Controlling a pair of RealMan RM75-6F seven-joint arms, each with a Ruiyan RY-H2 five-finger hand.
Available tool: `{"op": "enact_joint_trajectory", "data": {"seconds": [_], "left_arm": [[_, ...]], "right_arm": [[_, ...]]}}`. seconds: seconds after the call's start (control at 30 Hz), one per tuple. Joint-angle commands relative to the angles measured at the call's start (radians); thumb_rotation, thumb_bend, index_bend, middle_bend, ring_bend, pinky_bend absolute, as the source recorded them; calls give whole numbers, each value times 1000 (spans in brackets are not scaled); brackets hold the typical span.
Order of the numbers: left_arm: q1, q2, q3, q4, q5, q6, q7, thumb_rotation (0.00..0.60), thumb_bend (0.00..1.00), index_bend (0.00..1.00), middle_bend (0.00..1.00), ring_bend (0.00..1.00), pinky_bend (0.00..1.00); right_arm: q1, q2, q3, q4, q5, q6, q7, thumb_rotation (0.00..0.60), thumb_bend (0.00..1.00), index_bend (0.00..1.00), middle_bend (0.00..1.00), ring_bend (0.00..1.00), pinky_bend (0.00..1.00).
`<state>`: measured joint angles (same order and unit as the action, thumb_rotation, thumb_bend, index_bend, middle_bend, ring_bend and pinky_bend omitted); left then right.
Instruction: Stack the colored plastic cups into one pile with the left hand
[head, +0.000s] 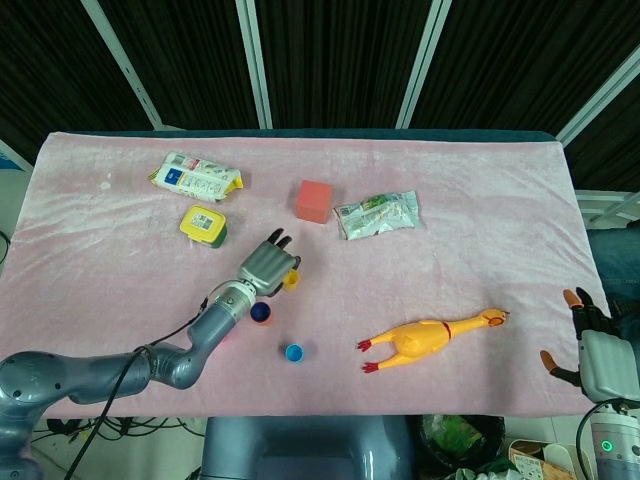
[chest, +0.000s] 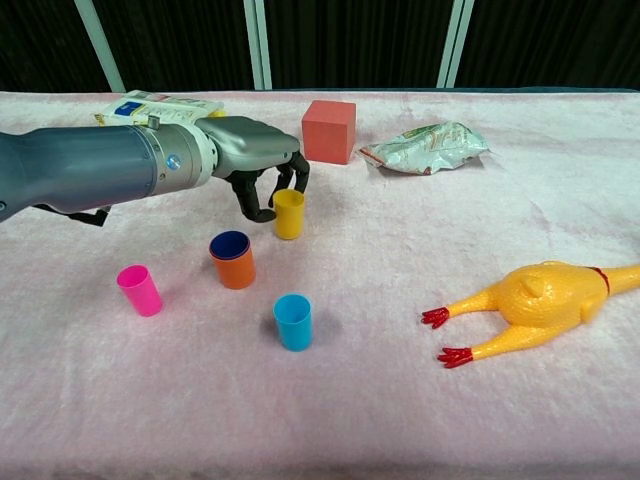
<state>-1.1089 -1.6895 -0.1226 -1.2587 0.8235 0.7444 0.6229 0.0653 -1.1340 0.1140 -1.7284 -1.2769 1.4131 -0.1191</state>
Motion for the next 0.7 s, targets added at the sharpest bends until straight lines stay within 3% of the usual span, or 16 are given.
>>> {"op": "enact_joint_trajectory", "data": {"seconds": [0.03,0.27,0.43,0.57,0.7], "left_arm": [[4,-6,4,6,21,12,-10,600,423,441,510,106,0],[31,32,3,-45,77,47,-56,600,424,447,513,110,0],[81,147,-3,-196,133,123,-95,600,422,447,514,110,0],[150,300,34,-371,205,185,-123,600,418,446,514,110,0],[173,348,56,-422,237,188,-141,600,408,445,514,110,0]], "right_arm": [[0,0,0,-1,0,1,-1,600,187,0,19,112,165],[-1,2,-1,-4,2,1,-3,600,188,0,18,112,165],[0,3,0,-4,6,-2,-4,600,187,0,18,112,165],[0,1,-1,-5,5,0,-10,600,188,0,18,112,165],[1,0,-1,-5,5,0,-15,600,187,0,18,113,165]]}}
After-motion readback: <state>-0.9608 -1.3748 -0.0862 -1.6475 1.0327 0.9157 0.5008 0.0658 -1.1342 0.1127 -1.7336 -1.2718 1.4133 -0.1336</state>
